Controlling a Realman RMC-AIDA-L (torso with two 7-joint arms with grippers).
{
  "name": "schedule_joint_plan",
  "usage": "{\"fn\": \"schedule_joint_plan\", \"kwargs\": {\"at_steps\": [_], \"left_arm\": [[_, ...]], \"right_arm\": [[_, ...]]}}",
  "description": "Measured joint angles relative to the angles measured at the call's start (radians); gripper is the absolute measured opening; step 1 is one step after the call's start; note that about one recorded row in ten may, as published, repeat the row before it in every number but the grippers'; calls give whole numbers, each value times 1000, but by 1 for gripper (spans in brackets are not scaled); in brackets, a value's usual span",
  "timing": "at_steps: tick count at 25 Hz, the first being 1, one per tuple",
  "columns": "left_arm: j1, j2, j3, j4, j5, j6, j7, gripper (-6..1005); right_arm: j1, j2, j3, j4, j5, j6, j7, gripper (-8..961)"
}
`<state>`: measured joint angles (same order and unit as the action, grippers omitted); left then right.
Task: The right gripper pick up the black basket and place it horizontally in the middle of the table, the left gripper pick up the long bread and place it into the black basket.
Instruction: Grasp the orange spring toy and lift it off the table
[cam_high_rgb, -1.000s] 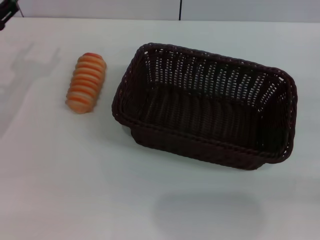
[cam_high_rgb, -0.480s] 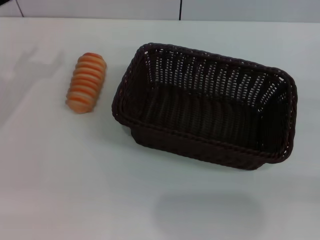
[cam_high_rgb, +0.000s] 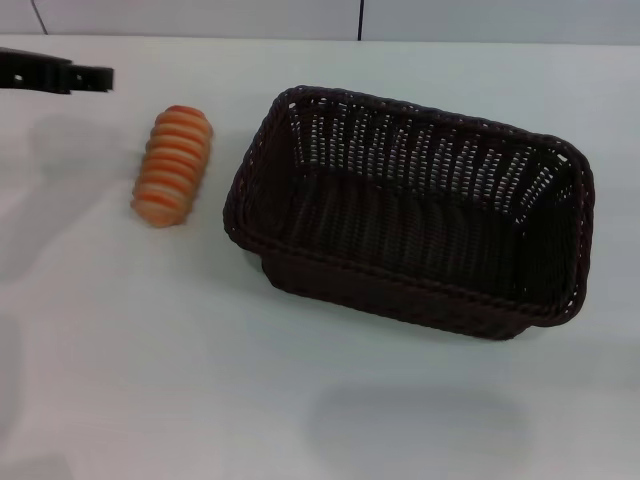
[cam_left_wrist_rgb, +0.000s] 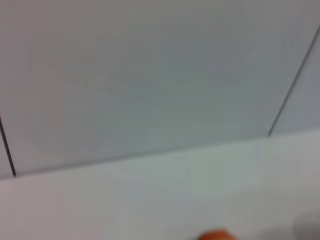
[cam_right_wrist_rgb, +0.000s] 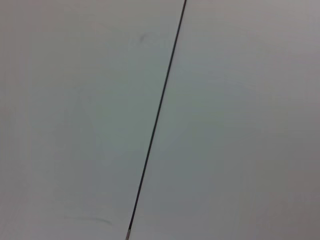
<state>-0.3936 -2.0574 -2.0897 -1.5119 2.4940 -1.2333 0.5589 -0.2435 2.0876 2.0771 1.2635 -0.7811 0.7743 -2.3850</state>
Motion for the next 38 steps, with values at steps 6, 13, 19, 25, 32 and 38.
{"fn": "schedule_joint_plan", "kwargs": {"at_steps": [6,13,19,25,32,38], "left_arm": [[-135,-1,51,22,139,-106,-81,784],[-226,-1,112,121,230,-116,-143,784],[-280,-1,133,207,296,-81,-188,785],[-388,3,121,433,343,-4,-210,785],[-419,6,111,513,348,34,-211,784],[-443,11,106,592,370,77,-216,785]], "right_arm": [[6,0,0,-10,-23,-1,-5,470],[2,2,-1,-12,-23,8,-17,471],[-1,2,-2,-9,-23,38,-20,471],[-20,4,5,3,-27,66,-21,471],[-33,5,23,10,-34,67,-21,471],[-44,5,16,30,-34,68,-21,471]]}}
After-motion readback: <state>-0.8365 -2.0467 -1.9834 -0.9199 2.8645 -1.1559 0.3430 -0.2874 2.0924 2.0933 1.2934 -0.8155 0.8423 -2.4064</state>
